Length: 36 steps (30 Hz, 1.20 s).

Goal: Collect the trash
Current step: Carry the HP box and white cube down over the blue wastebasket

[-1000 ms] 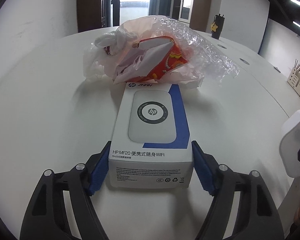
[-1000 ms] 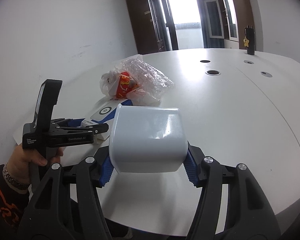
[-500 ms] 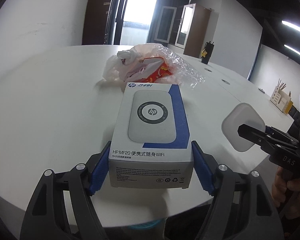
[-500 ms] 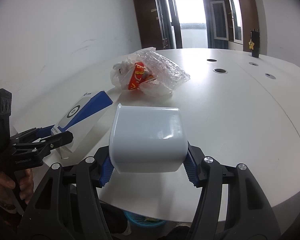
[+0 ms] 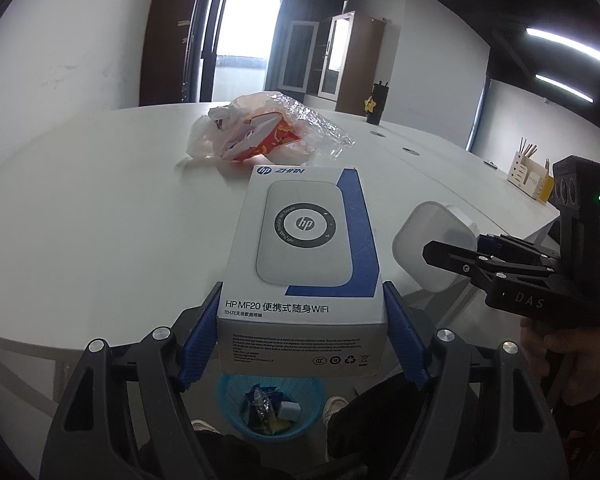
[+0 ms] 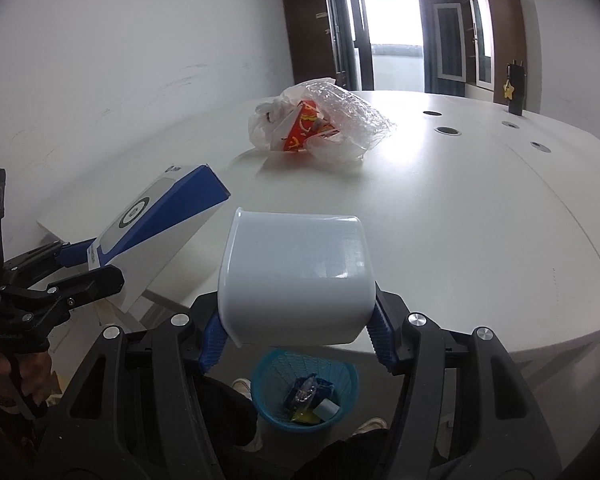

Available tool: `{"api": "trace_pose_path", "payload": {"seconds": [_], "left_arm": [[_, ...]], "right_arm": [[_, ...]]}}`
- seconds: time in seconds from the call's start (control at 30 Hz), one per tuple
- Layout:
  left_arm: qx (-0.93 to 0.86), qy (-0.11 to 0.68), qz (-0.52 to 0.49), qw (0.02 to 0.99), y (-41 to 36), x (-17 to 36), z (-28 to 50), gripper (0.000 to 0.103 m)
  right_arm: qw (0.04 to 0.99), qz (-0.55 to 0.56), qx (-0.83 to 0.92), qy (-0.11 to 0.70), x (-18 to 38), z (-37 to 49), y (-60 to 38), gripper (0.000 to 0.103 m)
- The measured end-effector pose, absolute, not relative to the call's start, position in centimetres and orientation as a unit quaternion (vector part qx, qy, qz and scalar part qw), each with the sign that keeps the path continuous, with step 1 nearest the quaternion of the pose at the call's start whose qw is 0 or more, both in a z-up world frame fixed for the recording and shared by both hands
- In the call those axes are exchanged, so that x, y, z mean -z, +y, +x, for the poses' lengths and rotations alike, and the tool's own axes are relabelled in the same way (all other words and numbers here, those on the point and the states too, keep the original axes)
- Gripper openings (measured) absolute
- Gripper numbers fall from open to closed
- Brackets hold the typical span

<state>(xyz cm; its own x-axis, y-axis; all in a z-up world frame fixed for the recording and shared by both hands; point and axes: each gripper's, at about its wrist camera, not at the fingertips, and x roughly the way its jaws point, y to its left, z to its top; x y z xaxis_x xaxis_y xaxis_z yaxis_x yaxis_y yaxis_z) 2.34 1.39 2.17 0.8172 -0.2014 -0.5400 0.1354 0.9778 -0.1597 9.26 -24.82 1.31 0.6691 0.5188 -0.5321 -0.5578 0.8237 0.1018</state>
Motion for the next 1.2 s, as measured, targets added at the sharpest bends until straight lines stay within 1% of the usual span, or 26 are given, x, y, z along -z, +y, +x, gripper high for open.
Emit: {"api": "trace_pose_path", "payload": {"seconds": [0.2,0.33,0.4,0.5,0.63,0.83,0.93,1.2], "left_arm": [[0.109,0.29,-0.053,0.949,1.2,-2.0,-0.3,0.075],[0.114,0.296,-0.048,0.947,0.7,-1.4,-1.9,0.075],[0.12,0.3,-0.038,0.946,0.5,-0.7,-2.9,0.075],[0.106,0.322,-0.025,0.94,0.2,0.9,-4.1,0.075],[0.114,0.34,-0.023,0.933,0.1,2.7,-5.7,0.075],[0.115,0.377,-0.049,0.918,1.2,6.0,-4.7,0.075],[0.117,0.395,-0.058,0.909,1.5,7.6,-3.4,0.075],[0.094,0.436,-0.077,0.892,2.7,11.9,-0.7,0.075]], "right_arm": [[0.913,-0.042,-0.307,0.264,-1.5,5.8,-25.7,0.056],[0.899,-0.035,-0.33,0.285,0.5,4.5,-26.7,0.056],[0.898,-0.048,-0.329,0.288,1.2,3.4,-27.1,0.056],[0.896,-0.054,-0.321,0.303,2.6,2.5,-27.8,0.056],[0.877,-0.029,-0.34,0.338,4.5,2.3,-28.0,0.056],[0.864,-0.015,-0.348,0.363,7.3,2.3,-27.2,0.056],[0.866,-0.03,-0.348,0.359,8.4,2.5,-26.2,0.056],[0.857,-0.038,-0.325,0.397,12.7,4.5,-24.6,0.056]]}}
